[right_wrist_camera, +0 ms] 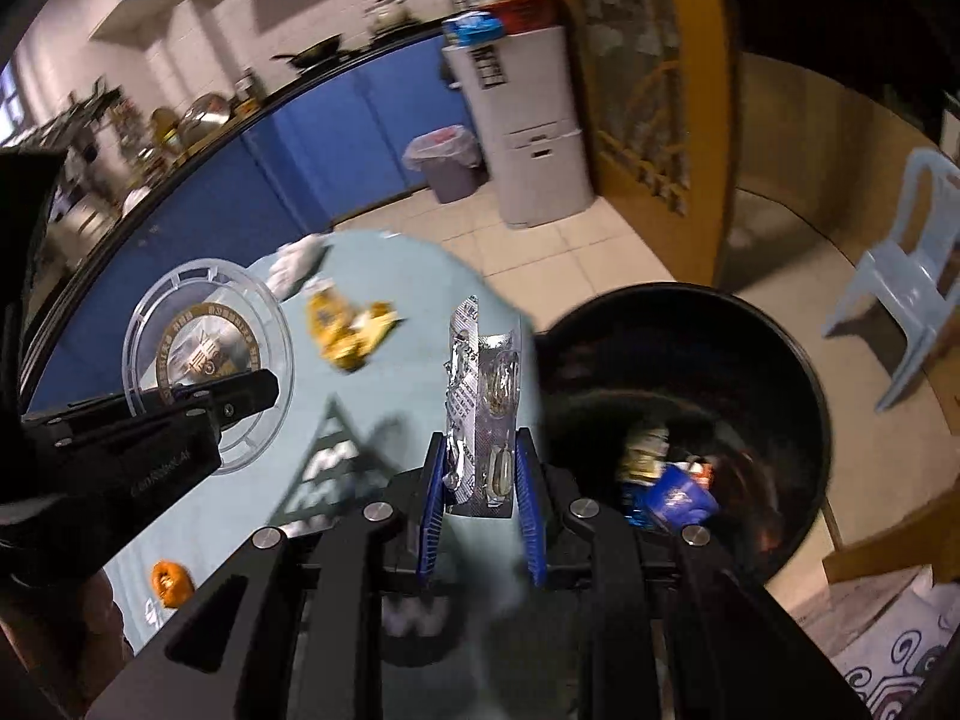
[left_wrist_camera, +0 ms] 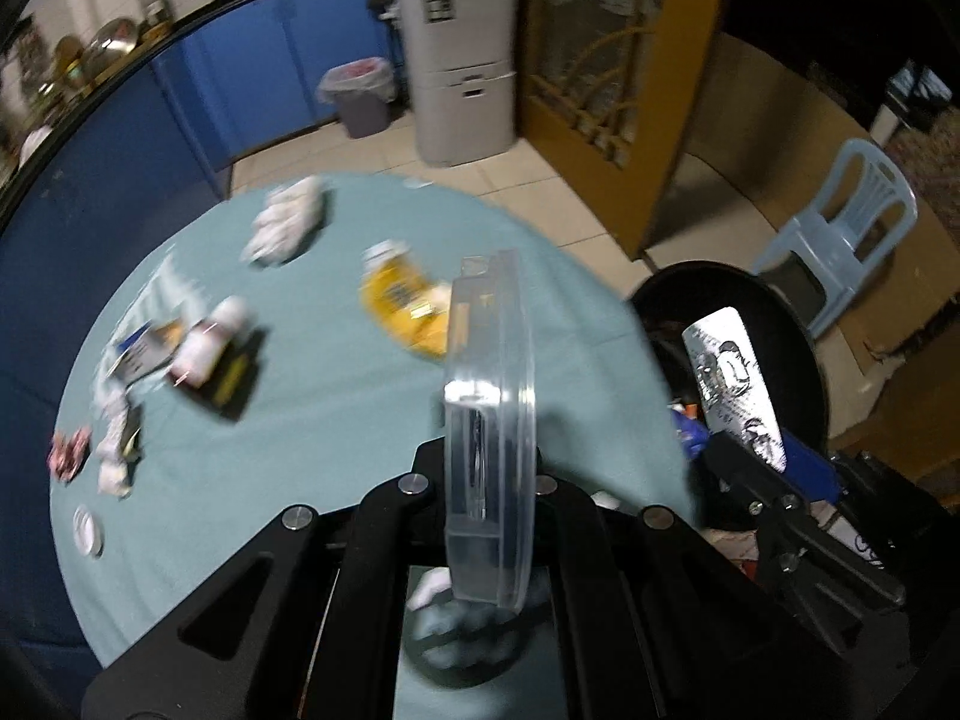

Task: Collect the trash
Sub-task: 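Carry the lid and blister pack over the black bin and release them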

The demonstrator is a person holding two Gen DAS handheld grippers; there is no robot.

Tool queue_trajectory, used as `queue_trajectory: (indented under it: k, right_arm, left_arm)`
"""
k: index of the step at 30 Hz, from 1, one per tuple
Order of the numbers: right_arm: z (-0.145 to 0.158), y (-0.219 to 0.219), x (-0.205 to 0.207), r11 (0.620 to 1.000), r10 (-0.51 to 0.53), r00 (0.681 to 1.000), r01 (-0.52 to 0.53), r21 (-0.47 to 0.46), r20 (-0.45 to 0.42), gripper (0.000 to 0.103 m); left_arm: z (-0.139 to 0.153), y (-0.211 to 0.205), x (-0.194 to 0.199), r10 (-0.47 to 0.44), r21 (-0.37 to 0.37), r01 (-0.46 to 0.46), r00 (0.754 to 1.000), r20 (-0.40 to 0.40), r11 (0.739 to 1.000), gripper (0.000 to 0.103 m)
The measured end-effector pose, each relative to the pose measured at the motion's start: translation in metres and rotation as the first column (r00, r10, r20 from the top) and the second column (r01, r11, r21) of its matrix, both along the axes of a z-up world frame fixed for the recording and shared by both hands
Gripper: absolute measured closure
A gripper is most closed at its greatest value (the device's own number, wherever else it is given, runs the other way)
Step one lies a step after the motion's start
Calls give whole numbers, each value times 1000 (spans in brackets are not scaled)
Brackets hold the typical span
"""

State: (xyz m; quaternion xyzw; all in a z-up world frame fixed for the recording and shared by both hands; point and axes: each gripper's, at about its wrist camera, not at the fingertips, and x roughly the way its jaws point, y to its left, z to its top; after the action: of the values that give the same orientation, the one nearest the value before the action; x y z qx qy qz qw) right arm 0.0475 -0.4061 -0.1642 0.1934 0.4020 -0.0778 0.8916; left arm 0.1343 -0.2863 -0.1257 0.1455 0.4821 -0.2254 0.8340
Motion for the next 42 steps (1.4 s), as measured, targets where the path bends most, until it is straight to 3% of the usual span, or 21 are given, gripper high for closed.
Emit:
queue_trajectory:
  k: [10,16,17,18,19,20,23,30,36,39,40,42]
  right_arm:
    - [-10,-67,-15,989,-146,989,146,-18,-12,79]
    - [-18,-92,-21,981,-194,980,192,-43,-41,70]
    - [-20,-95,-22,980,-198,979,197,-40,-39,65]
    - [-20,-96,-21,979,-200,979,199,-38,-38,41]
    - [-21,-99,-22,980,-197,980,196,-33,-28,27]
    - [-21,-99,-22,980,-195,981,195,-31,-15,20]
    - [-22,-100,-21,981,-193,981,192,-37,-10,20]
    - [-27,-100,-18,982,-191,981,191,-14,-27,20]
    - [-26,-97,-19,981,-192,981,192,-13,-30,20]
    - [-24,-97,-20,981,-195,980,195,-16,-32,20]
    - [-24,-96,-21,981,-195,980,194,-17,-32,20]
    - [-24,-96,-22,980,-197,980,196,-22,-32,20]
  left_arm:
    - [1,-107,-13,-166,3,166,986,10,986,99]
    - [0,-150,-13,-215,-2,215,977,13,977,96]
    - [-2,-155,-12,-222,1,222,975,9,975,96]
    - [-3,-160,-13,-229,3,229,974,3,974,96]
    - [-5,-165,-12,-233,9,233,972,-7,972,96]
    - [-7,-167,-10,-234,14,234,972,-15,972,96]
    - [-13,-167,-5,-216,31,216,976,-24,976,96]
    - [-26,-161,10,-210,5,212,968,-140,977,95]
    - [-29,-164,8,-213,54,223,966,-149,973,95]
    - [-29,-169,6,-209,107,218,974,-91,970,95]
    - [-28,-169,3,-235,99,242,969,-75,965,95]
    - [-26,-166,-1,-345,-36,344,933,-102,938,94]
